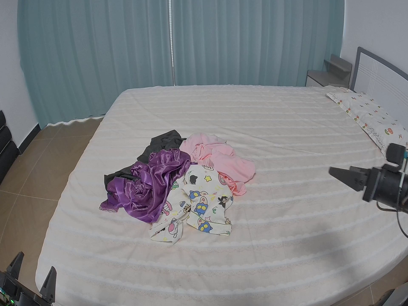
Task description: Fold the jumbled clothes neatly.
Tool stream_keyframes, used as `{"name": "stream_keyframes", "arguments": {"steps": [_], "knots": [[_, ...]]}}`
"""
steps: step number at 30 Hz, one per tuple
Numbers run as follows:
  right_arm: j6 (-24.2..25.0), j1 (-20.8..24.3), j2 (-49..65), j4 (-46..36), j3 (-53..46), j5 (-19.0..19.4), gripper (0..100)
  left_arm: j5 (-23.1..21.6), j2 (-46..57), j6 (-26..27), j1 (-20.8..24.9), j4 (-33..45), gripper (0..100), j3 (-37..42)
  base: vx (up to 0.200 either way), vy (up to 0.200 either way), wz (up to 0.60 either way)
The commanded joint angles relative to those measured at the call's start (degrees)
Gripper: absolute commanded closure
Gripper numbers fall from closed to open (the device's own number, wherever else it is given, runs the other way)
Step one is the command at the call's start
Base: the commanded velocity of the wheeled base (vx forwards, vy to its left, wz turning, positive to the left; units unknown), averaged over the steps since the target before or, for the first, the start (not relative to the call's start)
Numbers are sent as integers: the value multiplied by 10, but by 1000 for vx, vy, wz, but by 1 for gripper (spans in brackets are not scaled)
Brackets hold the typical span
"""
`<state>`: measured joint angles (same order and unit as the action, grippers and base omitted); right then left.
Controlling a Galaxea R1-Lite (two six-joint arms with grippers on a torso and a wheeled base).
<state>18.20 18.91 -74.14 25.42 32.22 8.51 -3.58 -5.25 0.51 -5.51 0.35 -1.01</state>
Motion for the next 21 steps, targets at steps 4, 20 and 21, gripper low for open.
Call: {"name": "stream_keyframes", "arguments": {"steps": [4, 20, 21], "knots": [[174, 180, -709, 150, 371, -12, 0, 0, 0, 0, 0, 0, 0, 10, 0, 0, 0], [167, 179, -740, 137, 402, -60, 0, 0, 0, 0, 0, 0, 0, 10, 0, 0, 0], [166, 178, -741, 136, 402, -61, 0, 0, 0, 0, 0, 0, 0, 10, 0, 0, 0]]}}
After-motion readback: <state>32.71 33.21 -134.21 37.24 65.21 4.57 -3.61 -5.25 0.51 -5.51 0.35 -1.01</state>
